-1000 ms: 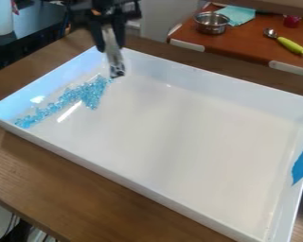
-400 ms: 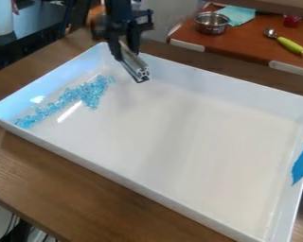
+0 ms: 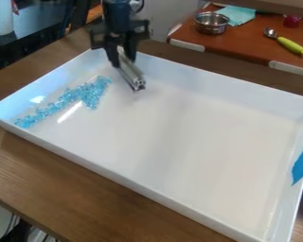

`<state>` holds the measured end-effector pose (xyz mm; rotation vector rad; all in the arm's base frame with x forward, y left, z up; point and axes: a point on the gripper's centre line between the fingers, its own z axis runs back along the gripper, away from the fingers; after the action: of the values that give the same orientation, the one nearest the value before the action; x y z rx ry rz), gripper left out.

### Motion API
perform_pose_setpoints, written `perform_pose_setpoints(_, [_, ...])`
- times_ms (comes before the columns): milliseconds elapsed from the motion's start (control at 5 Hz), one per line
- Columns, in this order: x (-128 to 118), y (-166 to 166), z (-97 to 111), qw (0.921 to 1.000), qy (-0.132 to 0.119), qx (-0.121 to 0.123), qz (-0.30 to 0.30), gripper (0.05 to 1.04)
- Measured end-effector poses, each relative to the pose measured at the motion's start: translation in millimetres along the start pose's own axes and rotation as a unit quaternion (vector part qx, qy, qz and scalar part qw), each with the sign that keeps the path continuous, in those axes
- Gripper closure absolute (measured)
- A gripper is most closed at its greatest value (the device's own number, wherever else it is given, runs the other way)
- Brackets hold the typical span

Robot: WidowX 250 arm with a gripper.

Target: Sweep into pile

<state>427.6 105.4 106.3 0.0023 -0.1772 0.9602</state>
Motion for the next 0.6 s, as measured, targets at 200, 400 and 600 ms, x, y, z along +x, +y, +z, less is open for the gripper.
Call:
perform_pose_setpoints(200, [-3.0,8.4,-11.5,0.9998,-0.002,0.018,0.005,0.721])
perform_pose_setpoints(400, [-6.8,15.6,-13.0,0.9997,-0.013,0.021,0.000,0.721])
perform_pose_setpoints(600, [-11.5,24.9,-12.1,0.9997,-0.010,0.023,-0.001,0.721])
